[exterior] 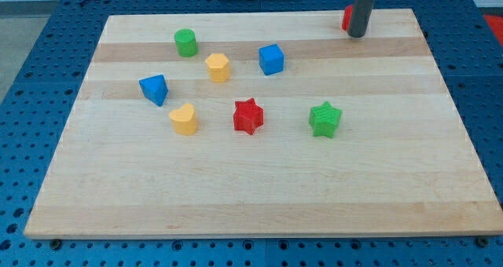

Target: Push the red circle to the top right

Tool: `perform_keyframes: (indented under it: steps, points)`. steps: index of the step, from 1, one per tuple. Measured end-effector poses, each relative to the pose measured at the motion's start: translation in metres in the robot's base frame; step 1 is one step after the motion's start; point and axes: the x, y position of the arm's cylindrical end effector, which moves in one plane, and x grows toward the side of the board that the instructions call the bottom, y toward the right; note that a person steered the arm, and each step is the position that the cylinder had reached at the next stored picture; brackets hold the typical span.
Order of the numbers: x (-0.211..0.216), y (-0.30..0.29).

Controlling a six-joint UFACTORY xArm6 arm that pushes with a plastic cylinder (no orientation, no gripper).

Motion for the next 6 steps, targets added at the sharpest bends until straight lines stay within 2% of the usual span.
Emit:
perform_keyframes:
  steps: [2, 4, 6]
  points:
    - [-0.005, -0.064]
    - [-0.029, -0.035]
    - [-0.034, -0.011]
